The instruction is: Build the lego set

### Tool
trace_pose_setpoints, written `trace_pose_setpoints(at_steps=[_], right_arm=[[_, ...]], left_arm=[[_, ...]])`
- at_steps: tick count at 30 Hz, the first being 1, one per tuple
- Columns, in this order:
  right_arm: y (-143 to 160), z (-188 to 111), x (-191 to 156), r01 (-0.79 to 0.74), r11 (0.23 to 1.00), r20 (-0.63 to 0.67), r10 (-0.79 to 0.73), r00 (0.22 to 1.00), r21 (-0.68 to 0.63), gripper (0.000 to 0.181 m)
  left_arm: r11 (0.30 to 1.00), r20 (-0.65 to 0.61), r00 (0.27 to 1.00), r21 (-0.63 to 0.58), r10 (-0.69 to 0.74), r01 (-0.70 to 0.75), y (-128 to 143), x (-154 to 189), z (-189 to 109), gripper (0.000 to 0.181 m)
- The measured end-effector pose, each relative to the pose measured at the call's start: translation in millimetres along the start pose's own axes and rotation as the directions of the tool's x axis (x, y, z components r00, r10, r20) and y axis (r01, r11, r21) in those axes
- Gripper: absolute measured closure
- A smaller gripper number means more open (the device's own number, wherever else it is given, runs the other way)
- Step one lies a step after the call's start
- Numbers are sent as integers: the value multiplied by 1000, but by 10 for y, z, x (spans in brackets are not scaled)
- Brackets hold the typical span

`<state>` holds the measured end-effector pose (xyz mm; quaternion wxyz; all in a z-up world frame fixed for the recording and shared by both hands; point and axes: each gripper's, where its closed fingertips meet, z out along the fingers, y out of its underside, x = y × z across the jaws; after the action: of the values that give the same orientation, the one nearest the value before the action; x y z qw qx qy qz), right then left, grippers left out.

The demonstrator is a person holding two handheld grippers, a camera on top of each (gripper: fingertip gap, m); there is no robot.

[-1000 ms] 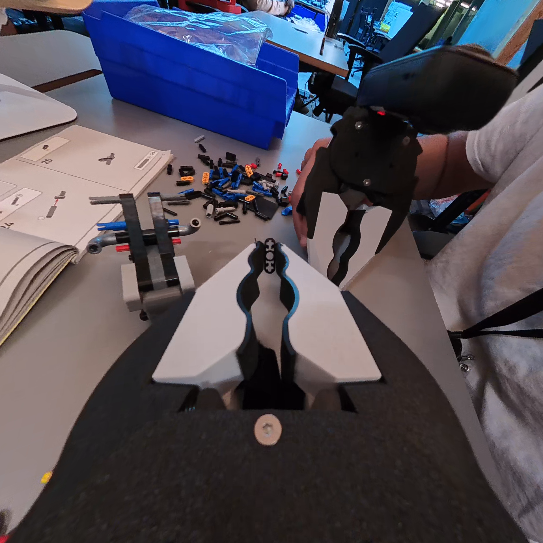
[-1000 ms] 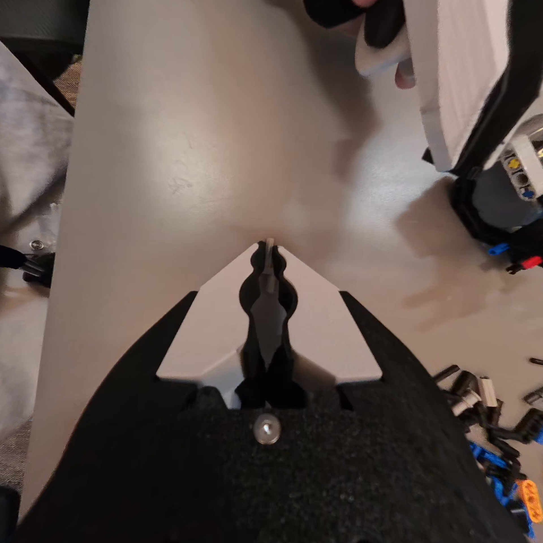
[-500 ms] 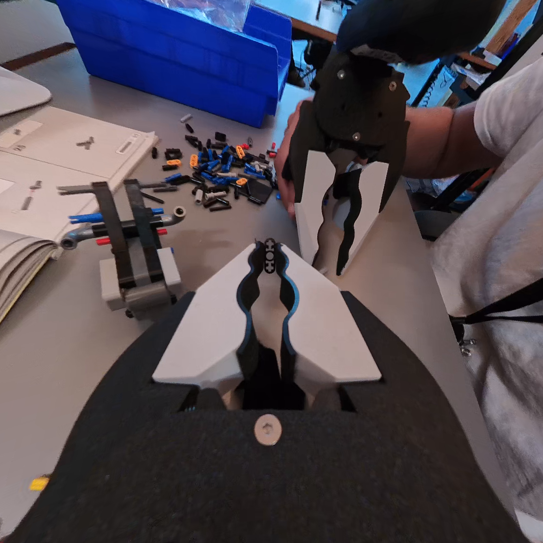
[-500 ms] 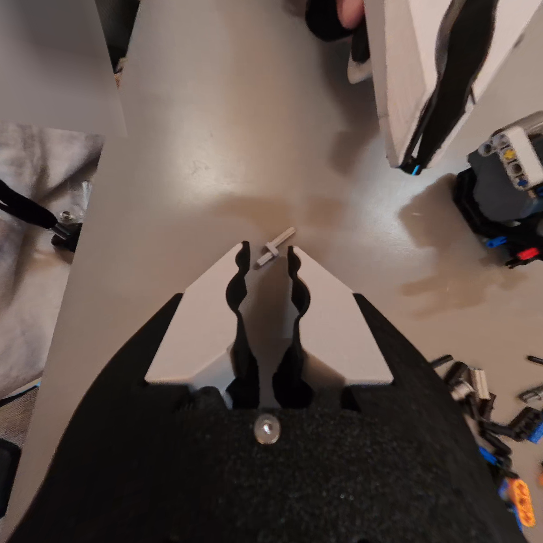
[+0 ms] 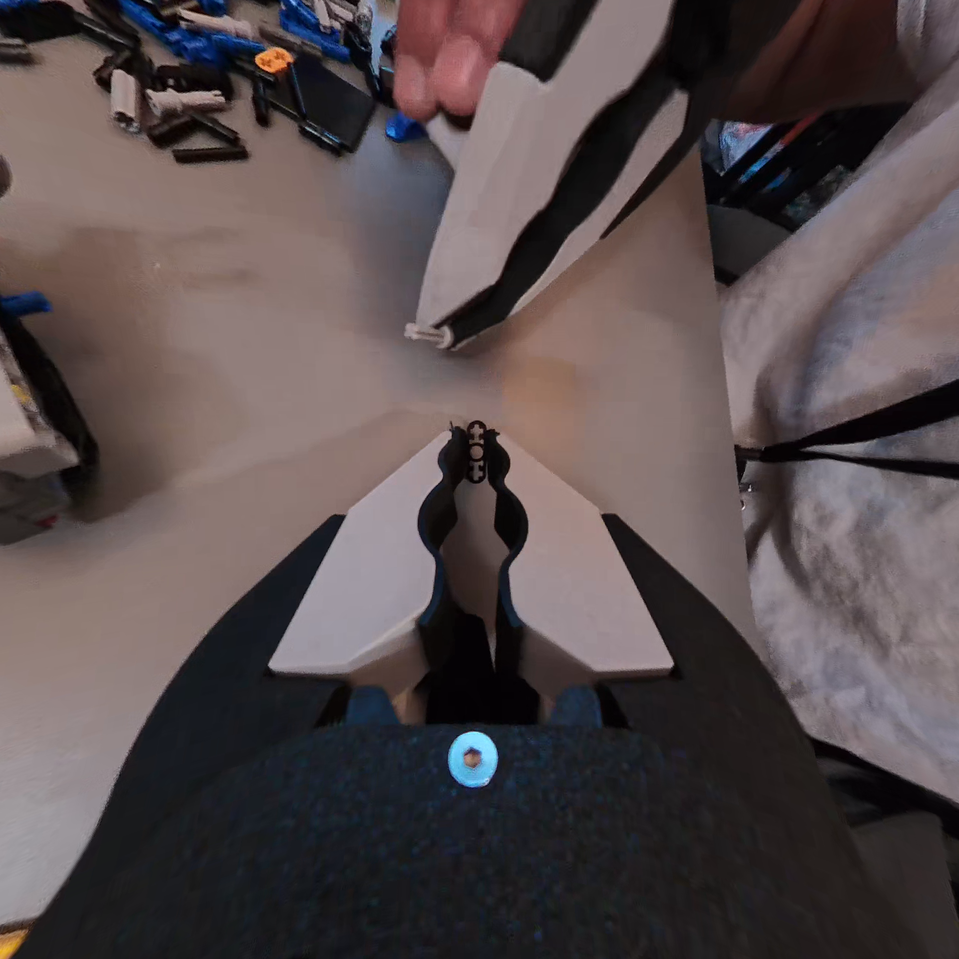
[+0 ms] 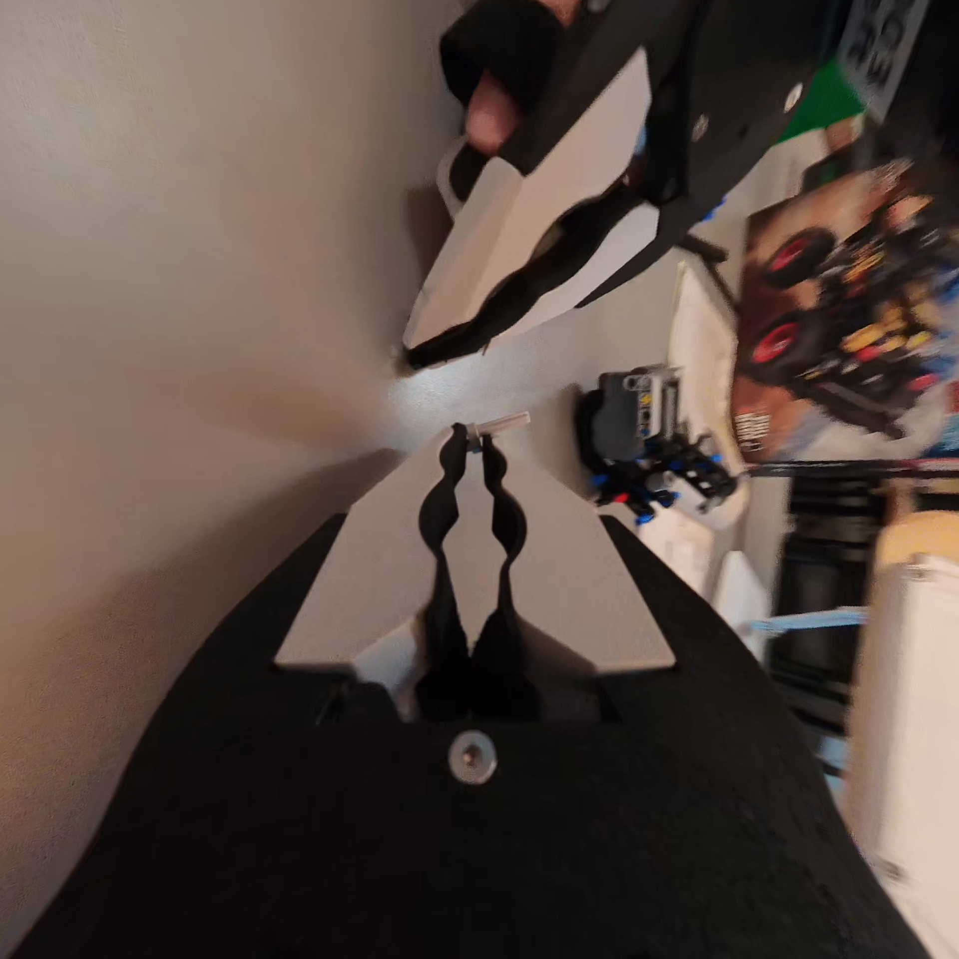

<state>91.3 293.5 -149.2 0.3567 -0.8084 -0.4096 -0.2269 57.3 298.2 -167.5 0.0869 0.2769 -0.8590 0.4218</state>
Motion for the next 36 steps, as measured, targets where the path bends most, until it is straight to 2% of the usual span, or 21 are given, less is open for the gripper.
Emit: trace_pose_setpoints(at_steps=[1,3,8,13,20,23,25,28,36], right_arm=[[-5,-5,23,62,998,-49,-62,997,-7,176],[-50,-13,22,145,989,-99,-145,985,-4,176],[-30,12,20,229,972,-130,-235,963,-55,176],[31,26,32,252,962,-132,-264,955,-104,176],[36,4,87,283,948,-165,-305,938,-144,176],[-4,-2,78,280,952,-165,-298,940,-126,176],[-13,-9,92,284,949,-175,-305,936,-134,176],[-11,-13,92,286,948,-174,-308,935,-140,176],[-83,-64,137,199,979,-215,-204,955,-42,175]], left_arm=[[1000,4,1000,10,-15,15,-15,-12,2,176],[999,5,999,16,-35,35,-23,-26,19,172],[996,30,998,82,-47,45,-135,-72,-10,158],[976,100,995,216,1,-22,-389,-99,-188,169],[969,129,992,245,-6,-26,-428,-147,-209,170],[967,125,992,256,-22,-10,-436,-169,-217,170],[968,111,994,252,-15,-14,-427,-146,-198,179],[967,126,992,252,8,-40,-429,-138,-186,180],[954,120,991,285,60,-93,-485,-73,-251,181]])
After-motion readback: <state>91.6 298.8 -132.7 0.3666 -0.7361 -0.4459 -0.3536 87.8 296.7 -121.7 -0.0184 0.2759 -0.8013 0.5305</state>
